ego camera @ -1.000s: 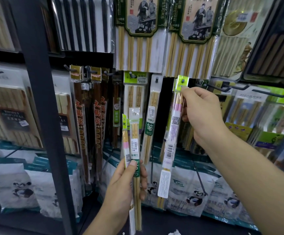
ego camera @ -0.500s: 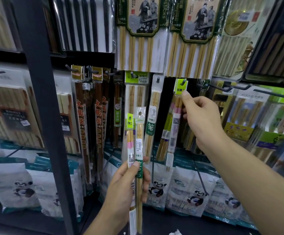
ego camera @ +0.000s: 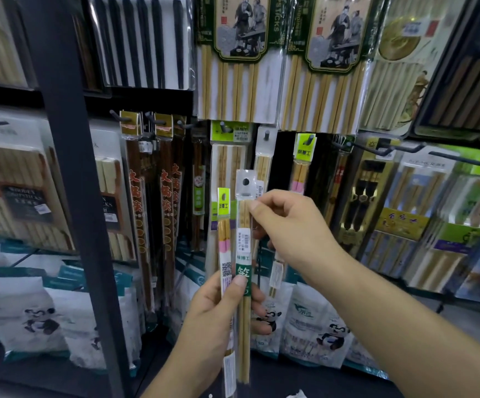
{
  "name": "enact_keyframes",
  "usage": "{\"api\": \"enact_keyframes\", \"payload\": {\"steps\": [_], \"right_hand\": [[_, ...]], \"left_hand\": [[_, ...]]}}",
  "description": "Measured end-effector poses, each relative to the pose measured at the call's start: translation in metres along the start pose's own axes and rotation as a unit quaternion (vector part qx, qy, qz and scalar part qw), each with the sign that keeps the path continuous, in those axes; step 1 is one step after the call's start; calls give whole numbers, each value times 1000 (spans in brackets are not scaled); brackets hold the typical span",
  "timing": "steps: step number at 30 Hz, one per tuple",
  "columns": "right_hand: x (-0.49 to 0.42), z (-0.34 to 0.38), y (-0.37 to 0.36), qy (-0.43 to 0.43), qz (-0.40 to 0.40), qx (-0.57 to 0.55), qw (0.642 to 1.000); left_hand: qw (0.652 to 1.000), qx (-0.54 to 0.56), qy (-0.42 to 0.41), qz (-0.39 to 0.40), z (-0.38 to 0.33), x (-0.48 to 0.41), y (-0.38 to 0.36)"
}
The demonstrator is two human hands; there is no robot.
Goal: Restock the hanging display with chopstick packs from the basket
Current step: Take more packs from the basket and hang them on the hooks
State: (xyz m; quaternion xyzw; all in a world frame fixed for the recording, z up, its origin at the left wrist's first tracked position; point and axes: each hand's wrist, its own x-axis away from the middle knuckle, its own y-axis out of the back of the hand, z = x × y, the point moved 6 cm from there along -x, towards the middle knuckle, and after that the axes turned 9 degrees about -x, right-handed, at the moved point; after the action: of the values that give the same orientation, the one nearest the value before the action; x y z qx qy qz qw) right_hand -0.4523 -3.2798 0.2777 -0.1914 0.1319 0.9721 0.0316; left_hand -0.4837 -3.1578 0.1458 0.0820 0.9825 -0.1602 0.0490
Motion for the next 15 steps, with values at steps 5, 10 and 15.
{"api": "enact_keyframes", "payload": {"steps": [5, 10, 15], "right_hand": [[-2, 16, -12, 52, 19, 19, 998], [-26, 46, 12, 96, -75, -60, 991], [-38, 48, 15, 63, -102, -74, 990]], "left_hand": [[999, 32, 8, -12, 3, -3, 7], [998, -42, 23, -39, 8, -6, 18], [996, -72, 11, -45, 4, -6, 21]]}}
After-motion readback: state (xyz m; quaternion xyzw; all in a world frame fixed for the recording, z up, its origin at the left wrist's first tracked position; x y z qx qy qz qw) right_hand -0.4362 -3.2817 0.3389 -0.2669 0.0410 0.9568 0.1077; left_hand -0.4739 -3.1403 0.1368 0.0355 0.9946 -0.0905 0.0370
